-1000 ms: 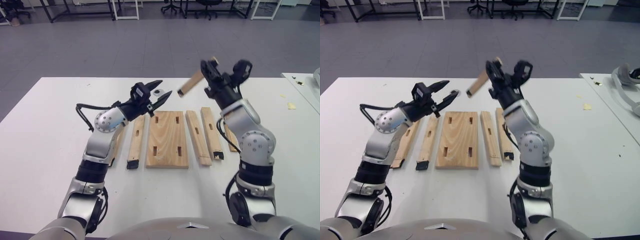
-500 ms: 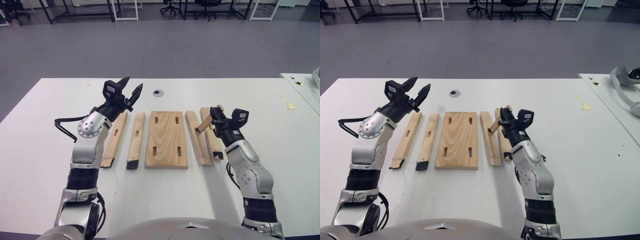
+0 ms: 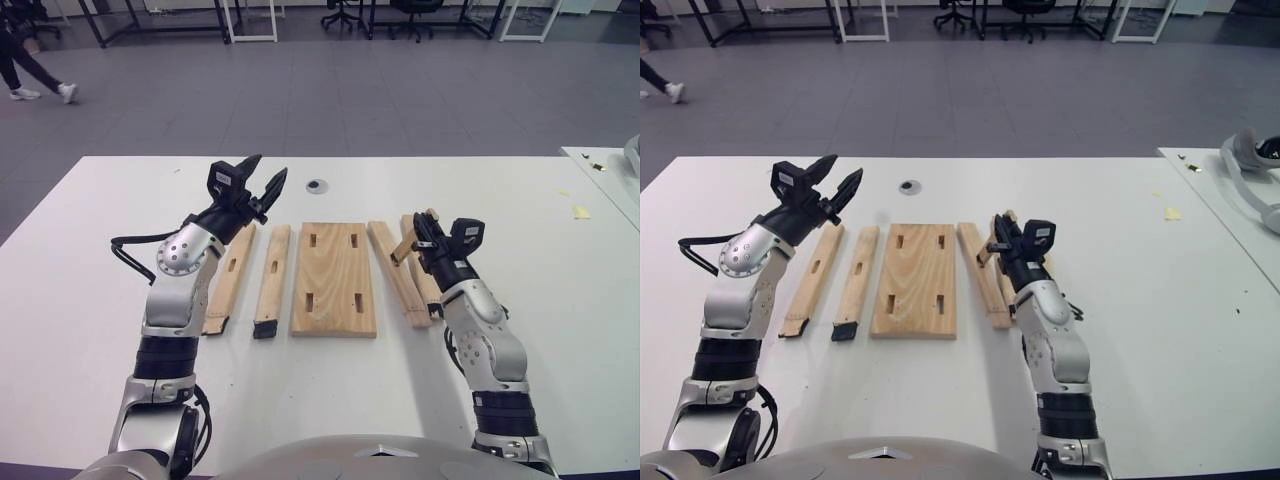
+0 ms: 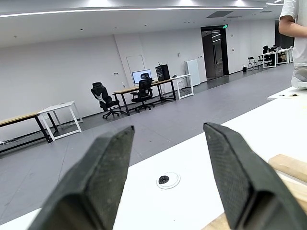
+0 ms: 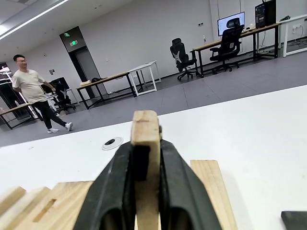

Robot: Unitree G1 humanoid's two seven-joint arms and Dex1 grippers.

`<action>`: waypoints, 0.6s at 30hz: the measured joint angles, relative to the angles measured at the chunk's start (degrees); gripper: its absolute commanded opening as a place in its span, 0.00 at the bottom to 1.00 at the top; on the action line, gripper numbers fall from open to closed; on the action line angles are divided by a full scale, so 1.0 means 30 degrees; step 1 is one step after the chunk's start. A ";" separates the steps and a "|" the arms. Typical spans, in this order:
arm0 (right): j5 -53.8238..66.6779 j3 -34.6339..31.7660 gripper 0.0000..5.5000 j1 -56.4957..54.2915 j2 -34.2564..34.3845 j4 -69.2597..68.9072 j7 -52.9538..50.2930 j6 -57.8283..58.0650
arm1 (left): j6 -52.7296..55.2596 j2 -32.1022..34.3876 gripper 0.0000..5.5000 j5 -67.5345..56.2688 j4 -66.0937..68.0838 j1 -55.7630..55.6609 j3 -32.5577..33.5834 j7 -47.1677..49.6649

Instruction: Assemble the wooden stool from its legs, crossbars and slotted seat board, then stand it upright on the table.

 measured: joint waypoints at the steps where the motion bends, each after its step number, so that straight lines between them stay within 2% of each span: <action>1: -0.0487 0.0277 0.08 0.0030 -0.0138 -0.0010 0.0006 -0.0027 | 0.0000 0.0000 0.48 0.0006 -0.0002 0.0001 -0.0012 0.0007; 11: -0.2063 0.1524 0.08 0.0184 -0.1763 0.0010 0.0779 0.0519 | -0.0084 0.0110 0.48 0.0934 -0.0008 0.0169 -0.0779 0.0035; 18: -0.1989 0.1340 0.08 0.0187 -0.1979 0.0404 0.1359 0.0180 | -0.0294 0.0111 0.48 0.1340 -0.0003 0.0336 -0.1042 0.0051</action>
